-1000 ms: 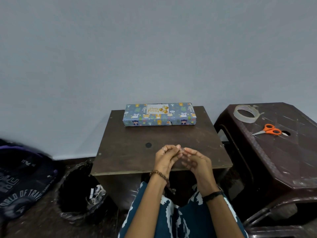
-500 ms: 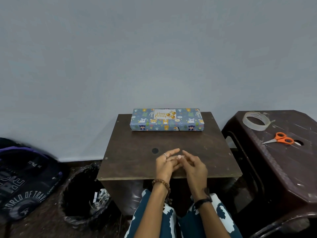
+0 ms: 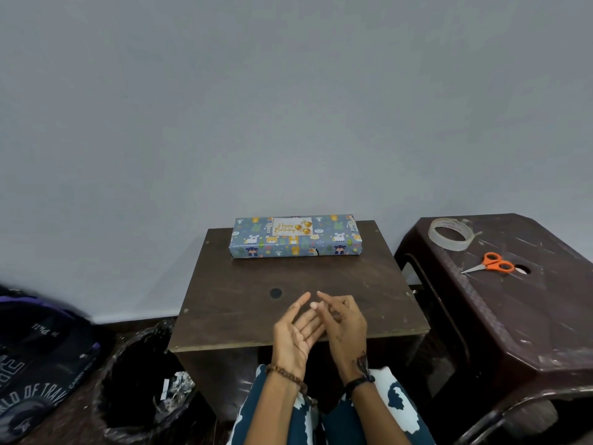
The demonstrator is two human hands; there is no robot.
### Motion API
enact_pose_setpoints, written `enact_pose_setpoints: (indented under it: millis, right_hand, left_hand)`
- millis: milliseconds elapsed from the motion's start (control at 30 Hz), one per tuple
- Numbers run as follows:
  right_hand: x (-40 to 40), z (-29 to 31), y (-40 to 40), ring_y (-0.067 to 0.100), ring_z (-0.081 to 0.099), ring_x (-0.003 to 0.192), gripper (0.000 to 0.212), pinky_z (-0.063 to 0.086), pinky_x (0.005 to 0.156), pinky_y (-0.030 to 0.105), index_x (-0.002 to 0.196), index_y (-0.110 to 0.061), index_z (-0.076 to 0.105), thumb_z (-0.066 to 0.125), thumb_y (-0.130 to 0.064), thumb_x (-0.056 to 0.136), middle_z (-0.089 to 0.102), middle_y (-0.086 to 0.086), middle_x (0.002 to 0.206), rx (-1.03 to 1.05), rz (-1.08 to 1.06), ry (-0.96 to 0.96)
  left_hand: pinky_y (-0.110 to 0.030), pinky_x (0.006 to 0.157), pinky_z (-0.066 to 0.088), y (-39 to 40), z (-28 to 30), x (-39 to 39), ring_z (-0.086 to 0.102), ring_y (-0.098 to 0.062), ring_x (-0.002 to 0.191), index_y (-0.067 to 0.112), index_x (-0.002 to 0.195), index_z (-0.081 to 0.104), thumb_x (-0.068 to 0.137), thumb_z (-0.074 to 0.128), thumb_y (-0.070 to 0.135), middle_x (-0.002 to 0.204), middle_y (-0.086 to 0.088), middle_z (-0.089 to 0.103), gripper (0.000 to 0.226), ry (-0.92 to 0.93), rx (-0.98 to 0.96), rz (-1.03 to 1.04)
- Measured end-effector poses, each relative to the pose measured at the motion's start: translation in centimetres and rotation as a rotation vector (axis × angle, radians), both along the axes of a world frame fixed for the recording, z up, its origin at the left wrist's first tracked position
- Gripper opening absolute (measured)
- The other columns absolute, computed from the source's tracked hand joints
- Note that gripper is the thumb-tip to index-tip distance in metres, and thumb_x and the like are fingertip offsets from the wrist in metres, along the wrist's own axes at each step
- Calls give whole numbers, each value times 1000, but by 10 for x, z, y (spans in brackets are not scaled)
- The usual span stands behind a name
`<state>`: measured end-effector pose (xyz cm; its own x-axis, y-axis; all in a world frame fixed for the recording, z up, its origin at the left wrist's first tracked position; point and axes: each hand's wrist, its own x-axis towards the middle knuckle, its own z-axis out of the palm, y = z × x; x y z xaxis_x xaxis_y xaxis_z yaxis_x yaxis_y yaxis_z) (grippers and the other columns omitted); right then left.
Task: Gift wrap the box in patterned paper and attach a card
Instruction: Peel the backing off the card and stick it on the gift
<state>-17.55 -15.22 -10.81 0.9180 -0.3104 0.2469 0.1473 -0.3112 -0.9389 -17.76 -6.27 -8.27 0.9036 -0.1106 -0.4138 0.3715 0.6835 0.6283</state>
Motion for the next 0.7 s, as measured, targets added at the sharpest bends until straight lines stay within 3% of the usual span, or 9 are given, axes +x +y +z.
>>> enact_pose_setpoints:
  millis: [133,200,367,533,700]
  right_hand:
    - [0,-2,-4,-3,59,76,17,43,66,9,83,-30,71,61,-16,88,64,0,84,184,-51,52]
    - [0,-3,-4,0,60,77,20,46,70,16,82,-31,72,61,-16,89,65,1,86,269,-38,67]
    - [-2,-2,-5,10,63,84,17,47,71,18,79,-31,73,68,-14,82,64,2,89,413,-30,105]
    - [1,1,-17,5,61,80,15,49,62,9,88,-13,71,67,-1,80,67,8,95,622,-151,96]
    - [-2,6,-28,4,54,68,23,49,57,11,103,-18,67,67,-7,82,54,-3,69,582,-158,108]
  left_hand:
    - [-25,65,58,-1,3,-5,71,-19,78,16,107,59,97,38,17,86,-9,73,23,-16,94,-67]
    - [-24,64,57,-3,5,-5,72,-18,74,17,105,60,98,37,14,83,-8,74,24,-19,123,-63]
    - [-22,56,56,-10,4,-4,71,-18,67,13,101,63,97,39,9,75,-6,73,25,2,205,-11]
    - [-27,70,52,-2,-1,-2,70,-13,60,9,106,61,96,39,7,99,-6,67,24,57,184,208]
    - [-26,69,49,14,-2,3,70,-10,60,11,103,62,97,37,8,99,-6,67,26,67,164,277]
